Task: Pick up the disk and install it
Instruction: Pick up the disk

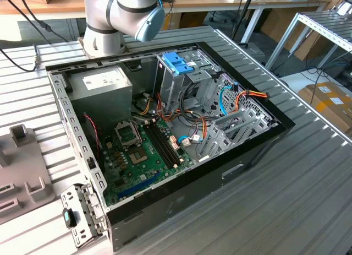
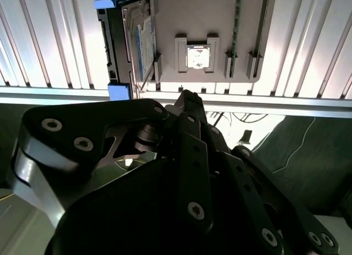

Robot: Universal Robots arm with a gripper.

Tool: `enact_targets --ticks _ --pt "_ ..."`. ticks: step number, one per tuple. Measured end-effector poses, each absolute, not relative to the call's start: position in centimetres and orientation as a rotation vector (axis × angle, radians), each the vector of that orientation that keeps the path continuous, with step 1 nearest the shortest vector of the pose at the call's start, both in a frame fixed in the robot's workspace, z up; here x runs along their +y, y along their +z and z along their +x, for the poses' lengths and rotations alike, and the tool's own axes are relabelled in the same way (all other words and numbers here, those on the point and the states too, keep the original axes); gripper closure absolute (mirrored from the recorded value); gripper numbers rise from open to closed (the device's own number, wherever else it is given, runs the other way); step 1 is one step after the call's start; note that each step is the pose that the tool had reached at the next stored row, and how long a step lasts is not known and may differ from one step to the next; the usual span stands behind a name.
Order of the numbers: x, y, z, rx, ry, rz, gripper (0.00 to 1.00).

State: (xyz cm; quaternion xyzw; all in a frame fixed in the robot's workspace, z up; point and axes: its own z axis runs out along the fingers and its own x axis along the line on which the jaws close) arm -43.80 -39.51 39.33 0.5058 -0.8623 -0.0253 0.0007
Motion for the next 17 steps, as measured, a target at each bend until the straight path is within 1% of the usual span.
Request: enact_targets --ticks 17 --pt "-39.51 39.32 -43.80 -2.667 -0.079 1.654 0.89"
